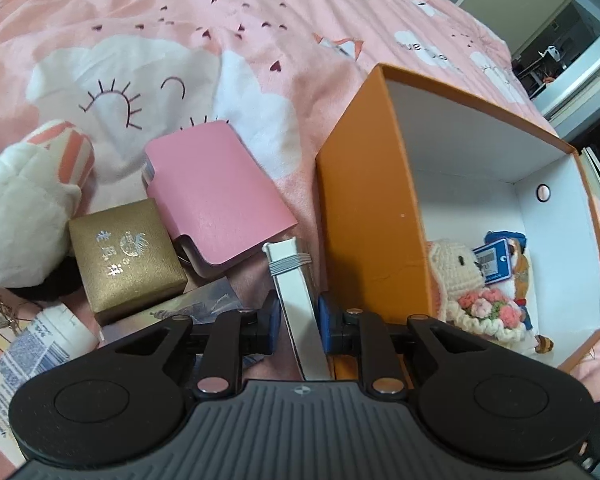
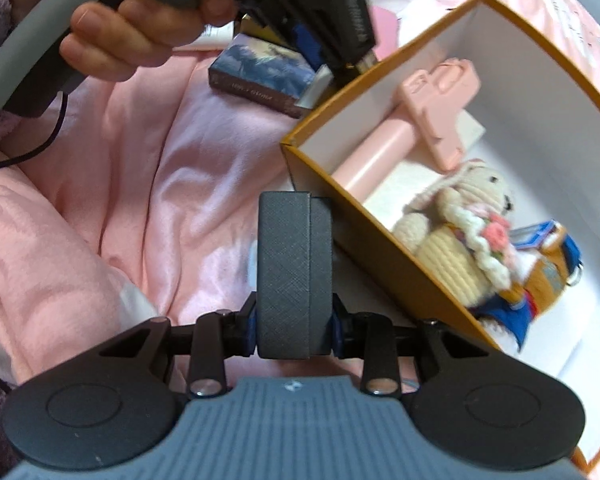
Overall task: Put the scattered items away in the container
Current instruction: 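Carry both boxes over the shoebox with both tools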
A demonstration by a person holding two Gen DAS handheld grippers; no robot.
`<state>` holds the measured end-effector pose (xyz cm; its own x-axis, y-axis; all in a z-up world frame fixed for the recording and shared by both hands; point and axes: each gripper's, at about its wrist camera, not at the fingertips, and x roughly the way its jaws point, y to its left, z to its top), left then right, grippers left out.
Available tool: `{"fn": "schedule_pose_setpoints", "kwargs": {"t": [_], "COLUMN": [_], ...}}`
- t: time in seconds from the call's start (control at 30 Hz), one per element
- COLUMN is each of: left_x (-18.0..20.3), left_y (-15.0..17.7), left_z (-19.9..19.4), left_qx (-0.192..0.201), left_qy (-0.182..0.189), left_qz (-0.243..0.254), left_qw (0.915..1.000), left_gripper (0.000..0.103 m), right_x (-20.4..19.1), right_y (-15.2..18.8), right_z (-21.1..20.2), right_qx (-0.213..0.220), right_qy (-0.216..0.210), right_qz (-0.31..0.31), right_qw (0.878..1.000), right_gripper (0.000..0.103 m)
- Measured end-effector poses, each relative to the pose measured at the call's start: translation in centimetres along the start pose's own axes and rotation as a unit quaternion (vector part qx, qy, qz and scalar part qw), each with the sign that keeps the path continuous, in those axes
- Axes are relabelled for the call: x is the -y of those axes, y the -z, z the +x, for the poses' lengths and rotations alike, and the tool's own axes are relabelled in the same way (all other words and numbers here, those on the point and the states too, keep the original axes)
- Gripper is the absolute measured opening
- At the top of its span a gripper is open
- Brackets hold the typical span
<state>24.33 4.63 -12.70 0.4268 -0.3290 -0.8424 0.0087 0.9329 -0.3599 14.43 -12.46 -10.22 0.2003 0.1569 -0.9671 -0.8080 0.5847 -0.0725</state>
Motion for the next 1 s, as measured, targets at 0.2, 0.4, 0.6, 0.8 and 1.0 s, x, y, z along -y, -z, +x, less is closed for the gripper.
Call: {"fn": "schedule_pose_setpoints", "kwargs": {"t": [0.2, 0.4, 0.6, 0.8, 1.0], "left_x": [1.2, 2.5, 5.3, 8.2, 9.7], "left_y": [0.8, 1.5, 0.8, -1.6, -4.1], "left_z": [-3.2, -8.3, -13.1, -14.1, -10.5], "left_qx": [0.027, 0.061, 0.102, 0.124, 0.118], "left_qy": [-0.006, -0.005, 0.004, 0.040, 0.082], "left_qz": [0.042, 0.099, 0.177, 0.186, 0.150], "left_qw": [0.9987, 0.9932, 0.9789, 0.9739, 0.9782], "left_gripper": [0.017, 0.017, 0.017, 0.017, 0.017], "right_x": [0.7, 1.4, 2.9, 7.4, 12.5], "right_y": [0.9, 1.6, 2.0, 2.1, 1.7], "right_z": [-2.4, -6.1, -10.0, -11.5, -10.3], "right_qx": [0.030, 0.074, 0.135, 0.186, 0.220], "right_qy": [-0.016, -0.044, -0.015, 0.018, 0.020], "right_qz": [0.031, 0.060, 0.086, 0.167, 0.259], "right_qw": [0.999, 0.994, 0.987, 0.968, 0.940], "right_gripper": [0.036, 0.036, 0.036, 0.036, 0.036]}}
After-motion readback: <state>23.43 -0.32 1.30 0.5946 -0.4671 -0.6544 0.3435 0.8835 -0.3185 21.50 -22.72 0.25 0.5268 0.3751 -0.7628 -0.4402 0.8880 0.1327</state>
